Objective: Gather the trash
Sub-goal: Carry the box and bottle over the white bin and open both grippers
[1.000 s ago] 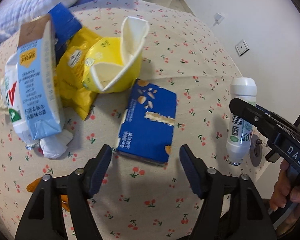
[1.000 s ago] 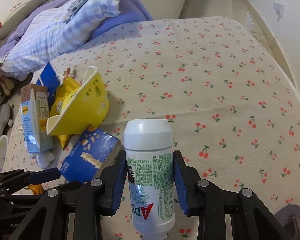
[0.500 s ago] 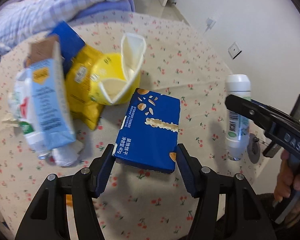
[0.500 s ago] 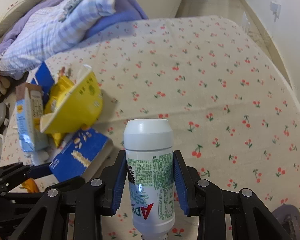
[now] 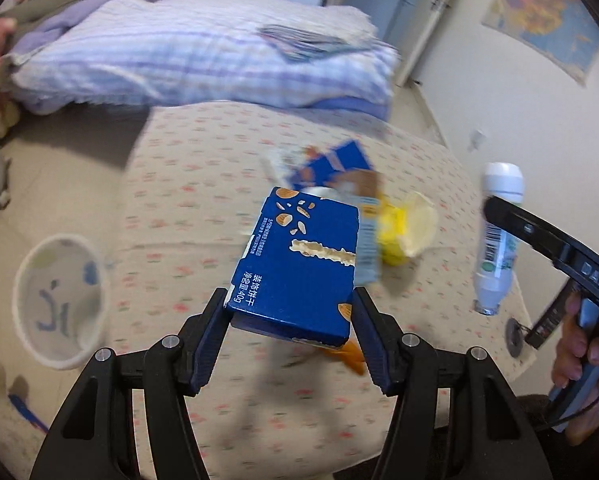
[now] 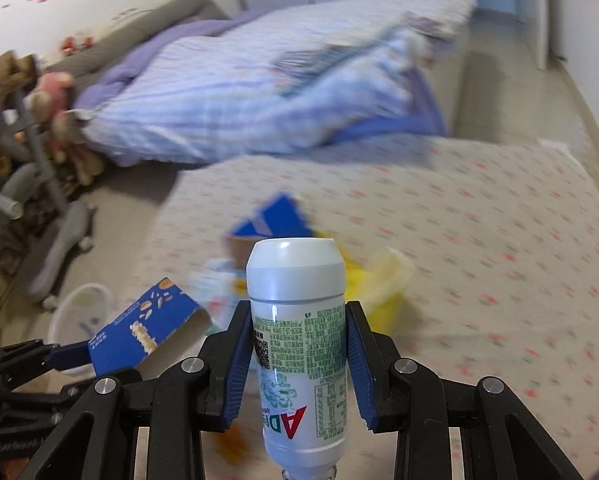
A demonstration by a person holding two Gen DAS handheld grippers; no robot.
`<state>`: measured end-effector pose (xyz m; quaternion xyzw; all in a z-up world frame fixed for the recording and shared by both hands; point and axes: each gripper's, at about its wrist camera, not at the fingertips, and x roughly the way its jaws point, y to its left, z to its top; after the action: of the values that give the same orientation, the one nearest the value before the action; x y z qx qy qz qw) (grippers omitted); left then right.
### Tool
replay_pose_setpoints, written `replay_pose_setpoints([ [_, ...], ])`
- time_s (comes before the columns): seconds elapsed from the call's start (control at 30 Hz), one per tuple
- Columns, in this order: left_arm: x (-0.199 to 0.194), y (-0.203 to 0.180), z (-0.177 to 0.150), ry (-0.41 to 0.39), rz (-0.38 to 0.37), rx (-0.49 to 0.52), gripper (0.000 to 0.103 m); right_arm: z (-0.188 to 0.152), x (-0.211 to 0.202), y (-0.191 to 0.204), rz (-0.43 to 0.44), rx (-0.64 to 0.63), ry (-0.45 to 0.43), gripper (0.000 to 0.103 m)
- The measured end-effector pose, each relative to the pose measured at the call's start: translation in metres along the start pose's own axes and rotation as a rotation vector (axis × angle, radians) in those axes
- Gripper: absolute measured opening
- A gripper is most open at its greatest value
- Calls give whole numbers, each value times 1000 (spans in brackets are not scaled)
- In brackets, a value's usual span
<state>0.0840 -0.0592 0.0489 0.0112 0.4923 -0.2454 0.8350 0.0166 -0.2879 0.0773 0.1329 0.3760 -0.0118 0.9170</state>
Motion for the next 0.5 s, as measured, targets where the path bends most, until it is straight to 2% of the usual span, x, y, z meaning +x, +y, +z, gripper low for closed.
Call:
replay_pose_setpoints([
  [0.17, -19, 88, 0, -29, 109, -143, 64, 11, 25, 51, 80, -55, 16, 39],
  [0.33, -15, 163, -11, -37, 205, -270, 64, 17, 60, 97, 141, -87, 56, 39],
  [0.5, -9, 209, -18, -12, 224, -340, 64, 20, 98, 138, 203, -109, 107, 39],
])
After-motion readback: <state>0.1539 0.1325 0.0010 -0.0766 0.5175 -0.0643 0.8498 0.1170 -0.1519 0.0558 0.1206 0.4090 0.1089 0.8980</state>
